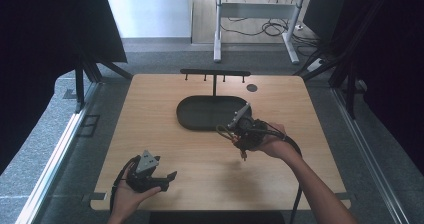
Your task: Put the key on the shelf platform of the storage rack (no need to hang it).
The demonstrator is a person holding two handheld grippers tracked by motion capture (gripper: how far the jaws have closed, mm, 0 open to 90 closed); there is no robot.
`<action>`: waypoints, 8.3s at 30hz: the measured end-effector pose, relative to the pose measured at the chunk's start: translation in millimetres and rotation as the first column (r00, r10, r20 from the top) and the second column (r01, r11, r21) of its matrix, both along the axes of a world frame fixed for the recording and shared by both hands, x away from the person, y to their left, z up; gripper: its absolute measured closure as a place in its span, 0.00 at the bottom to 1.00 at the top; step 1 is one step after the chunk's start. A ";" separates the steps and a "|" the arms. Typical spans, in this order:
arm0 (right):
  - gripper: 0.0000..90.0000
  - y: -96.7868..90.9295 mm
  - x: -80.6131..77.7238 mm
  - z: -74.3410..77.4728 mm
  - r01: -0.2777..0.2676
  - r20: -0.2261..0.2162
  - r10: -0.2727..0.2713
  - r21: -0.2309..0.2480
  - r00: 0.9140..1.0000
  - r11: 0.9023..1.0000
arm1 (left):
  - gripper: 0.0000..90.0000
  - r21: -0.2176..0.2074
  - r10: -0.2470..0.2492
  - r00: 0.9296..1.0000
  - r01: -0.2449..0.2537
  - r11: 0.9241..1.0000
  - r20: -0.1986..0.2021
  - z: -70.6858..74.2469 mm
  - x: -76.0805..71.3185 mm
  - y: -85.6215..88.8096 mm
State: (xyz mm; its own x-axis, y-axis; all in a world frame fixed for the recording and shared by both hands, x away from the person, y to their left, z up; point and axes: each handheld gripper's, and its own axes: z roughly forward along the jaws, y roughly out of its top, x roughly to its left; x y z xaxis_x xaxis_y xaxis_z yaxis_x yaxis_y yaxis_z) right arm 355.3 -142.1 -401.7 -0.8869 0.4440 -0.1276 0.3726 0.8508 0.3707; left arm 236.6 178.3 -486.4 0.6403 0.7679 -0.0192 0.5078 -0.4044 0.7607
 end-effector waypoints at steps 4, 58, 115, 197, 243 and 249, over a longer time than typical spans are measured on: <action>0.75 0.8 4.1 3.3 0.004 0.003 -0.004 -0.007 1.000 1.000 | 0.23 -0.004 0.005 1.000 -0.005 1.000 0.001 0.6 -0.1 1.2; 0.74 32.7 66.7 33.6 0.033 0.016 -0.032 -0.044 0.999 0.999 | 0.23 -0.011 0.013 1.000 -0.013 1.000 0.001 1.5 0.9 7.5; 0.74 55.1 134.6 20.5 0.104 0.004 -0.104 -0.031 0.995 0.994 | 0.23 -0.020 0.020 1.000 -0.020 1.000 0.004 2.4 1.1 10.5; 0.64 64.9 129.4 -44.9 0.085 -0.045 -0.086 -0.017 0.995 0.996 | 0.23 -0.021 0.000 1.000 0.000 1.000 -0.006 0.3 2.7 4.6; 0.55 -80.9 -6.9 -62.2 0.201 0.017 -0.215 0.286 0.977 0.937 | 0.23 0.010 0.029 1.000 -0.029 1.000 0.001 -0.6 -6.4 3.9; 0.54 -101.7 -30.4 -85.1 0.246 -0.009 -0.255 0.308 0.967 0.919 | 0.23 0.013 0.034 0.999 -0.034 0.999 0.005 -0.2 -7.1 3.1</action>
State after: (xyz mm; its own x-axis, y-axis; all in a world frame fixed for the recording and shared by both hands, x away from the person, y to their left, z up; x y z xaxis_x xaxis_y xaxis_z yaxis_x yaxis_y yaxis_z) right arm 324.9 -243.8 -486.7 -0.7393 0.6730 0.0230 0.5431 0.5758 0.6112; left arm 229.5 181.4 -486.6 0.6137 0.7895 -0.0060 0.5177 -0.3967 0.7581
